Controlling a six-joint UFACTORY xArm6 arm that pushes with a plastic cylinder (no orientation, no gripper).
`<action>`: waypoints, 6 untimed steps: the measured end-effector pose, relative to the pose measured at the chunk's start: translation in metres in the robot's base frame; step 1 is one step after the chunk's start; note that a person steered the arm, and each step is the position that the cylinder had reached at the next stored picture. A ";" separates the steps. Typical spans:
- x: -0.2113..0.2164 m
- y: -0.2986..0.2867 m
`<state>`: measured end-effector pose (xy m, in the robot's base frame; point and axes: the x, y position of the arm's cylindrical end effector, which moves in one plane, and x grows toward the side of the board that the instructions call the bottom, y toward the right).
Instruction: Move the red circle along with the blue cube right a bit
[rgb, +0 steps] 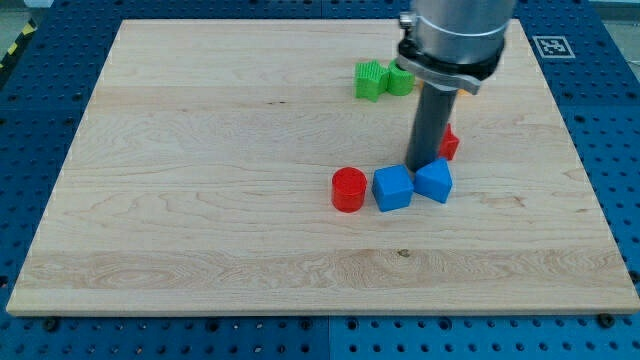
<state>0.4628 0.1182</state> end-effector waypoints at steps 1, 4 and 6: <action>-0.001 -0.014; 0.025 -0.132; 0.053 -0.040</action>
